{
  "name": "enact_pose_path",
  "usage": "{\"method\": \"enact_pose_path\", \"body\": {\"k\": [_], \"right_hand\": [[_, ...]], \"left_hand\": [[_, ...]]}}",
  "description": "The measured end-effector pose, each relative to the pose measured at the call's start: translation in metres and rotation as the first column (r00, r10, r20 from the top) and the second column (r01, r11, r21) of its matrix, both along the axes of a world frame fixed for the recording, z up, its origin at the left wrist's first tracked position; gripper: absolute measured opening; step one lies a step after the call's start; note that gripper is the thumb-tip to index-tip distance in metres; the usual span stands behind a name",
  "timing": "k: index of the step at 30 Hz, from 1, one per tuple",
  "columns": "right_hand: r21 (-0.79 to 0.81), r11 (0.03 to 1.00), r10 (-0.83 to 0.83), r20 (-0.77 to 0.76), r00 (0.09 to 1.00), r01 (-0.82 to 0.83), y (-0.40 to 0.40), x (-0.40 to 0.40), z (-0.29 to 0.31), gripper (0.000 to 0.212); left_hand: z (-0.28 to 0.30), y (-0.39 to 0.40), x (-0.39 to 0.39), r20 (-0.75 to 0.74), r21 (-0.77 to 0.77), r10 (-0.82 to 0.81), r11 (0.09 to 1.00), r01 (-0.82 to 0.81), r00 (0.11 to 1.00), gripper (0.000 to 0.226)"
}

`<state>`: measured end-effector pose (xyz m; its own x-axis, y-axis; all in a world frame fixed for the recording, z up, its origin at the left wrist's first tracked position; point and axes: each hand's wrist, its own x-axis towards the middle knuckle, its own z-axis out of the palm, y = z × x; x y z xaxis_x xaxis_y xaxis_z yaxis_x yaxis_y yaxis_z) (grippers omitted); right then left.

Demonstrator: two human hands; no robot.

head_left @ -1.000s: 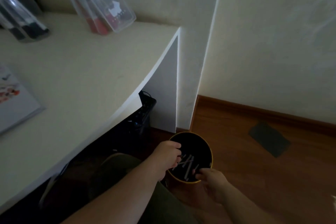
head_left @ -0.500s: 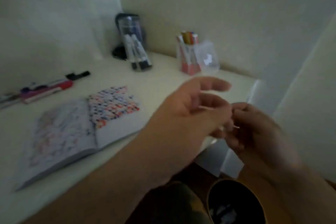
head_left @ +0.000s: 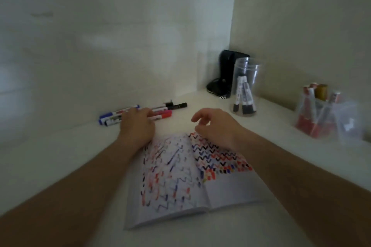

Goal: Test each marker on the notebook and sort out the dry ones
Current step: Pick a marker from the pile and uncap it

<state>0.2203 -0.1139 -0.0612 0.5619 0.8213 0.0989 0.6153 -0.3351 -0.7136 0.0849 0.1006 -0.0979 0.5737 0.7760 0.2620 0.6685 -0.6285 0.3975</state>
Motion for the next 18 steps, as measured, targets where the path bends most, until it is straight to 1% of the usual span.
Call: {"method": "enact_pose_path", "body": {"k": [2, 3, 5, 7, 11, 14, 16, 18], "right_hand": [[-0.015, 1.0, -0.017, 0.014, 1.0, 0.017, 0.01, 0.007, -0.015, 0.018], [0.005, 0.999, -0.037, 0.013, 0.999, 0.037, 0.011, 0.009, -0.021, 0.018], [0.089, 0.992, -0.084, -0.018, 0.996, 0.085, 0.01, 0.014, -0.03, 0.015], [0.157, 0.983, -0.089, -0.054, 0.995, 0.097, 0.007, 0.016, -0.032, 0.013], [0.155, 0.987, -0.033, -0.04, 0.999, 0.039, 0.004, 0.016, -0.031, 0.016], [0.153, 0.988, -0.014, -0.023, 1.0, 0.017, 0.004, 0.017, -0.032, 0.016], [0.154, 0.988, -0.011, 0.0, 1.0, 0.011, 0.005, 0.018, -0.033, 0.017], [0.202, 0.979, -0.011, 0.027, 1.0, 0.005, 0.004, 0.016, -0.033, 0.021]], "left_hand": [[-0.009, 0.005, -0.001, 0.049, 0.097, 0.02, 0.995, -0.024, 0.999, 0.033], [-0.009, 0.004, 0.001, 0.054, 0.141, 0.015, 0.99, -0.023, 0.998, 0.031], [-0.006, 0.002, 0.003, -0.04, 0.198, 0.018, 0.98, -0.01, 0.999, 0.033], [-0.004, 0.003, 0.004, -0.133, 0.186, 0.031, 0.983, -0.006, 0.991, 0.038], [-0.003, 0.007, 0.003, -0.187, 0.176, 0.0, 0.984, 0.033, 0.982, 0.033], [-0.003, 0.007, 0.004, -0.254, 0.096, -0.042, 0.993, 0.069, 0.966, 0.032], [-0.004, 0.005, 0.004, -0.269, 0.16, -0.047, 0.983, 0.093, 0.962, 0.03], [0.002, -0.003, 0.003, -0.2, 0.281, -0.069, 0.951, 0.125, 0.977, 0.027]]}}
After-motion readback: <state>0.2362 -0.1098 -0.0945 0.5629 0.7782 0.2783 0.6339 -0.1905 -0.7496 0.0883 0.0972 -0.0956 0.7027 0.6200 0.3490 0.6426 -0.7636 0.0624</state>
